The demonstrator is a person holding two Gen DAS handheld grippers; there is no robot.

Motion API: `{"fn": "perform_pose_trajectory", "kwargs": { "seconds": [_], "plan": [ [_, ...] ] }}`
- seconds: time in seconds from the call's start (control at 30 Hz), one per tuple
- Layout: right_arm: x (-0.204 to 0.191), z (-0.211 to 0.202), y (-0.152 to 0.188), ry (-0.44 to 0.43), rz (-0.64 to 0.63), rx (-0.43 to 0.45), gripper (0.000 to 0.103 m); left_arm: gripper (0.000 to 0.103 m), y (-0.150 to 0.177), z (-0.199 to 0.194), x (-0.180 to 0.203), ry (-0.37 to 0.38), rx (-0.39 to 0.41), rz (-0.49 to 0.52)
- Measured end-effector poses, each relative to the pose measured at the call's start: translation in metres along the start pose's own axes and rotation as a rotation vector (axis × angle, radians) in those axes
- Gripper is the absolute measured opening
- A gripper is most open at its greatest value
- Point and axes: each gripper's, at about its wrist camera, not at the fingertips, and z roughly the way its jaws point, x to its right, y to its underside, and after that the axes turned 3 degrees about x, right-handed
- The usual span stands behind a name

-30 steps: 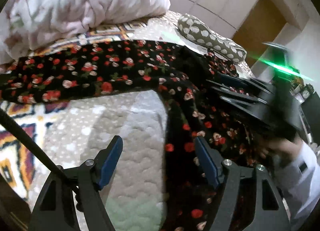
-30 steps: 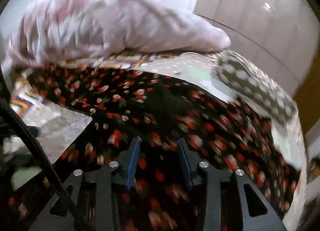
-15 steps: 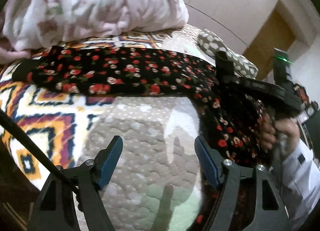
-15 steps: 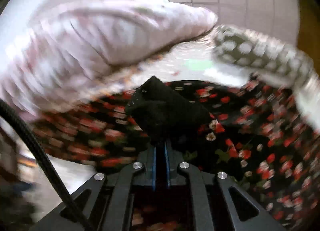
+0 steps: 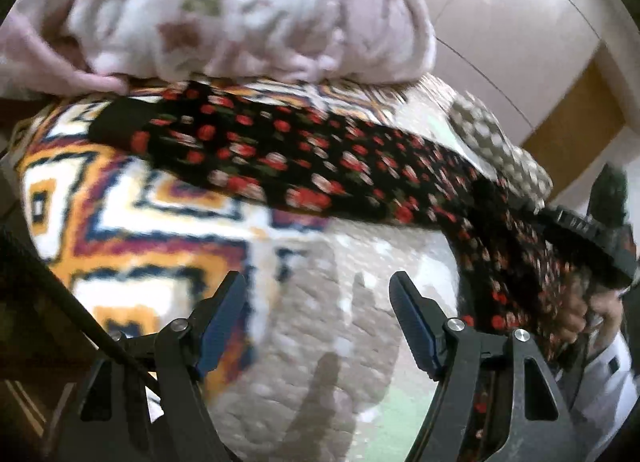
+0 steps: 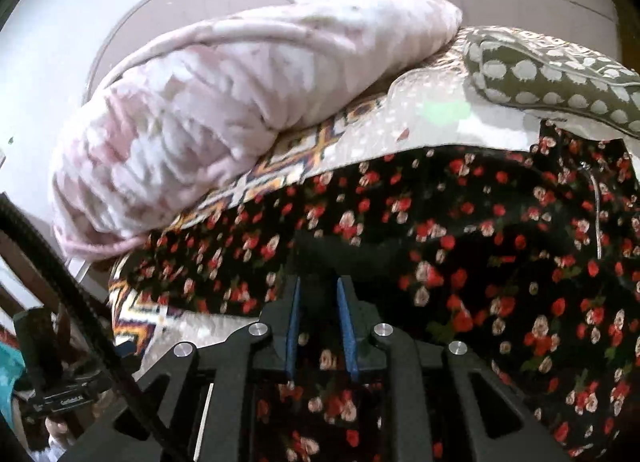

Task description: Fold large clothes

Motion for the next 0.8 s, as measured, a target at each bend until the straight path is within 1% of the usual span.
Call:
{"fn": "perform_pose_trajectory", "kwargs": {
  "seconds": [0.07, 0.17, 0.2, 0.23, 0.3, 0.4, 0.5, 0.53, 0.57, 0.6, 0.67, 0.7, 0.73, 0.77, 0.8],
  "plan": [
    [0.003, 0.022, 0.000, 0.030, 0.011, -0.043, 0.020, 0.074, -0.006, -0.003, -0.014, -0.016, 0.023, -0.038],
    [0.013, 0.069, 0.015, 0.061, 0.034, -0.190, 0.020, 0.076, -0.018, -0.004, -0.034, -0.065, 0.059, -0.085],
    [0.014, 0.069, 0.017, 0.064, 0.047, -0.157, 0.020, 0.077, -0.022, -0.003, -0.041, -0.082, 0.064, -0.097],
    [0.014, 0.065, 0.016, 0.063, 0.062, -0.143, 0.020, 0.077, -0.028, -0.001, -0.047, -0.098, 0.065, -0.104],
    [0.010, 0.050, 0.012, 0.052, 0.077, -0.122, 0.020, 0.078, -0.038, 0.006, -0.057, -0.120, 0.061, -0.109],
    [-0.003, 0.009, 0.010, 0.037, 0.030, -0.058, 0.020, 0.078, -0.051, 0.020, -0.067, -0.133, 0.047, -0.110],
    [-0.006, -0.044, 0.015, -0.001, 0.027, 0.002, 0.021, 0.078, -0.063, 0.040, -0.072, -0.111, 0.009, -0.134],
    [-0.005, -0.060, 0.018, -0.005, 0.032, 0.020, 0.026, 0.078, -0.067, 0.047, -0.072, -0.095, 0.001, -0.145],
    [-0.004, -0.073, 0.022, -0.003, 0.037, 0.037, 0.031, 0.078, -0.070, 0.053, -0.072, -0.079, -0.006, -0.153],
    [-0.001, -0.090, 0.027, 0.006, 0.043, 0.061, 0.032, 0.078, -0.073, 0.059, -0.073, -0.064, -0.014, -0.167],
    [0.010, -0.127, 0.039, 0.025, 0.070, 0.111, 0.033, 0.077, -0.079, 0.069, -0.074, -0.062, -0.013, -0.197],
    [0.015, -0.139, 0.044, 0.033, 0.083, 0.130, 0.033, 0.070, -0.081, 0.073, -0.073, -0.067, -0.002, -0.203],
    [0.022, -0.154, 0.050, 0.048, 0.099, 0.152, 0.033, 0.058, -0.084, 0.076, -0.071, -0.079, 0.003, -0.195],
    [0.030, -0.170, 0.058, 0.073, 0.115, 0.176, 0.033, 0.020, -0.087, 0.082, -0.069, -0.102, -0.015, -0.174],
    [0.040, -0.186, 0.066, 0.105, 0.128, 0.199, 0.033, 0.008, -0.089, 0.088, -0.068, -0.120, -0.045, -0.164]
  ]
}}
